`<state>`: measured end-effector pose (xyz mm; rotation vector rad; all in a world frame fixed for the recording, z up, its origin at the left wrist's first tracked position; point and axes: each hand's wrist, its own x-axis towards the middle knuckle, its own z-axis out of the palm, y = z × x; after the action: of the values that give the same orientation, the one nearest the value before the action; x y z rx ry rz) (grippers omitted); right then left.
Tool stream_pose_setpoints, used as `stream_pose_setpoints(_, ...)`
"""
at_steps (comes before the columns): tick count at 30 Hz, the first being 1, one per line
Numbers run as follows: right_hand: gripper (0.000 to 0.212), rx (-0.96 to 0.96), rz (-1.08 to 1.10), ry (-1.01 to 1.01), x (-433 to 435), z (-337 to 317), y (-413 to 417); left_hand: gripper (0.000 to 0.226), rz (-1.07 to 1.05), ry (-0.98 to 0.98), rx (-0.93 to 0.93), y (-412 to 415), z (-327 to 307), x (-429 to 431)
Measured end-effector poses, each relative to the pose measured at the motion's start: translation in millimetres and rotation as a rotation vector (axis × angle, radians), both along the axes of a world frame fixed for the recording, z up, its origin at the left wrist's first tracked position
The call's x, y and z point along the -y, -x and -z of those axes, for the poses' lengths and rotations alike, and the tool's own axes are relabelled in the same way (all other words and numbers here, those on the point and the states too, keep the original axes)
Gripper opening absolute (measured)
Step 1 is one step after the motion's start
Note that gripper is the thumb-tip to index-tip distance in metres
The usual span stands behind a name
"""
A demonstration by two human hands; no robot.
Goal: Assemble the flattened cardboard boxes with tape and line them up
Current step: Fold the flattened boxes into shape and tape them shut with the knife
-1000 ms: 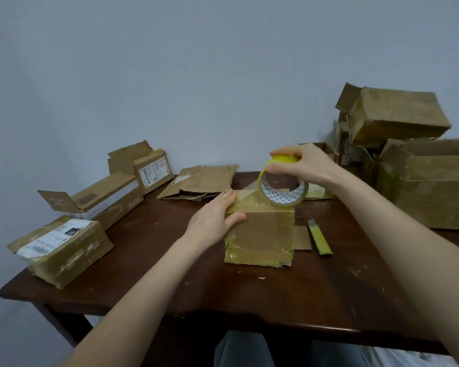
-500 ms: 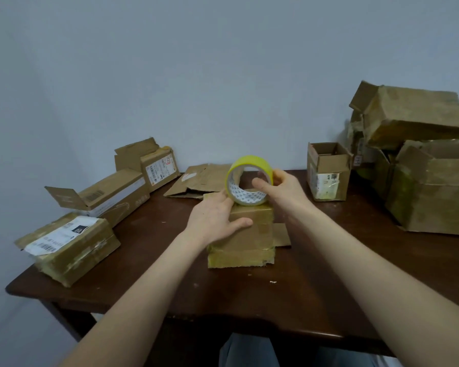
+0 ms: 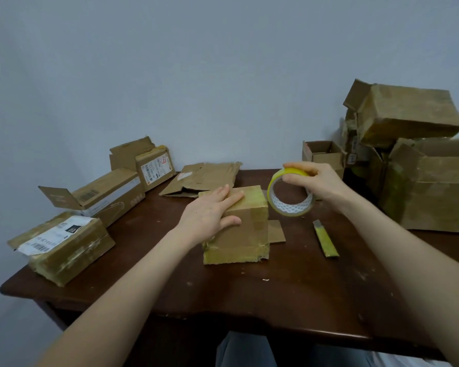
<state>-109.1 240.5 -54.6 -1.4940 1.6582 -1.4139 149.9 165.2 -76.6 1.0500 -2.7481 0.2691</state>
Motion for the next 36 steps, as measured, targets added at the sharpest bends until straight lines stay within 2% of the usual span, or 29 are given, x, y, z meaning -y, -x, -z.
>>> stream_pose_setpoints(3,0.032,-0.006,0.019,0.017,1,8,-5,0.064,0.043,-0.017,0.041,-8,-4,6)
stream_pose_setpoints(6,0.034,-0.06,-0.002,0.062,2,10,-13,0.076,0.01,-0.09,0.04,-16,-3,12)
stream_pose_setpoints(7,0.034,-0.067,0.002,0.076,3,13,-16,0.079,-0.05,-0.166,-0.053,-18,-2,12)
stream_pose_setpoints(11,0.038,-0.007,0.035,0.1,2,33,-22,0.075,-0.294,-0.521,-0.644,-19,7,7)
stream_pose_setpoints(14,0.04,0.037,0.041,0.095,3,41,-27,0.065,-0.269,-0.69,-0.869,-18,12,7)
stream_pose_setpoints(15,0.041,0.029,0.036,0.089,3,43,-29,0.061,-0.261,-0.724,-0.89,-19,11,11)
stream_pose_setpoints(16,0.043,0.012,0.027,0.087,3,45,-30,0.056,-0.269,-0.711,-0.859,-21,9,15)
stream_pose_setpoints(17,0.045,0.001,0.01,0.075,3,46,-31,0.053,-0.296,-0.611,-0.749,-21,6,20)
stream_pose_setpoints(19,0.047,0.08,-0.047,0.043,2,46,-30,0.045,-0.326,-0.247,-0.508,-13,-5,20)
stream_pose_setpoints(20,0.046,0.145,-0.077,0.026,2,45,-29,0.043,-0.26,-0.104,-0.469,-4,-11,14)
stream_pose_setpoints(21,0.046,0.18,-0.098,0.008,1,44,-29,0.043,-0.165,-0.065,-0.457,9,-15,4)
stream_pose_setpoints(23,0.044,0.166,-0.122,-0.02,1,41,-27,0.053,-0.016,-0.163,-0.378,35,-15,-19)
stream_pose_setpoints(24,0.038,0.158,-0.125,-0.027,0,41,-25,0.062,-0.006,-0.188,-0.3,46,-10,-28)
stream_pose_setpoints(26,0.028,0.175,-0.128,-0.041,-2,42,-18,0.07,-0.025,-0.069,-0.195,51,3,-29)
stream_pose_setpoints(28,0.031,0.149,-0.114,-0.05,-4,43,-13,0.066,-0.024,0.014,-0.188,46,9,-19)
stream_pose_setpoints(31,0.04,0.075,-0.1,-0.024,-6,40,-13,0.063,-0.003,0.03,-0.132,41,11,-11)
stream_pose_setpoints(36,0.041,-0.036,-0.092,-0.011,-18,30,-6,0.07,-0.002,0.029,-0.066,42,10,-9)
